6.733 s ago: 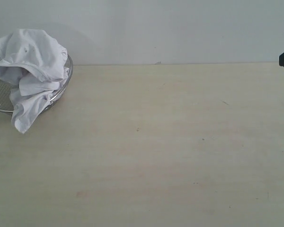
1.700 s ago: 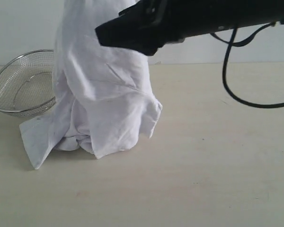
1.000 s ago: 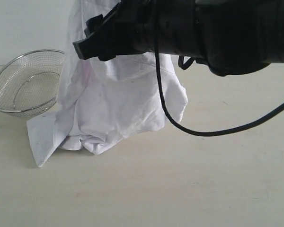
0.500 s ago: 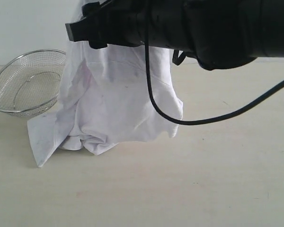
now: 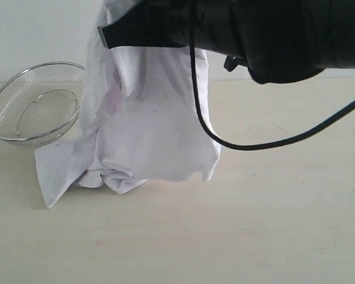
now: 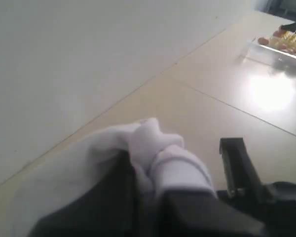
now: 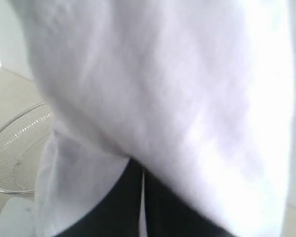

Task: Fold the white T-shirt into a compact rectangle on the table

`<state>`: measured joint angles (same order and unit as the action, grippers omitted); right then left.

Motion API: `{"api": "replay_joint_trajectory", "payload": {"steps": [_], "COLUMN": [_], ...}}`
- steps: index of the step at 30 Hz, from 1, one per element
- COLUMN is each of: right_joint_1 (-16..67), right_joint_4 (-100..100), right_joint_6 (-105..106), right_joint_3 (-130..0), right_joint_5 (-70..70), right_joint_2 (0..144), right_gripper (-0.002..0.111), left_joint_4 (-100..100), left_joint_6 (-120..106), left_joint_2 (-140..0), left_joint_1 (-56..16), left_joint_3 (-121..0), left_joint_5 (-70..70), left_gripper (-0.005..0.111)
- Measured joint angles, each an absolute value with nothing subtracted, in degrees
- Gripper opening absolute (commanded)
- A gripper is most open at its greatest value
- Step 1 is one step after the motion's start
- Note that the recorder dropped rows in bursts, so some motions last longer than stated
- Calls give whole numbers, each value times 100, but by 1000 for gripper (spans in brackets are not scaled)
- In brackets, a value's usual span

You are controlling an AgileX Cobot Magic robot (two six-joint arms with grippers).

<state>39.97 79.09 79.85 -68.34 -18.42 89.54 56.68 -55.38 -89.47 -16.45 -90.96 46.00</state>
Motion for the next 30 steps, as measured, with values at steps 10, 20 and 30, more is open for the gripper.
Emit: {"api": "replay_joint_trajectory", "payload": {"steps": [10,20,30], "right_joint_1": [3997,3997,3997], "right_joint_4": [9075,9087,9087], "right_joint_6": [9275,8660,8518], "right_joint_3": [-6719,-6735,-7011], "right_joint_5": [-993,-858,-1605], "right_joint_2": [8756,9222,9678], "right_gripper": [85,83,27], "left_joint_4": [4863,5394,5441], "left_joint_6": [-5289,-5271,-5271], "left_joint_2": [-8908,-8908,-8908], "left_joint_1": [-1645,-1645,-1645], "left_joint_3": [-9096,-9096,-9096], "left_joint_5": [4656,4781,4836], "left_gripper": [4,4,4]}}
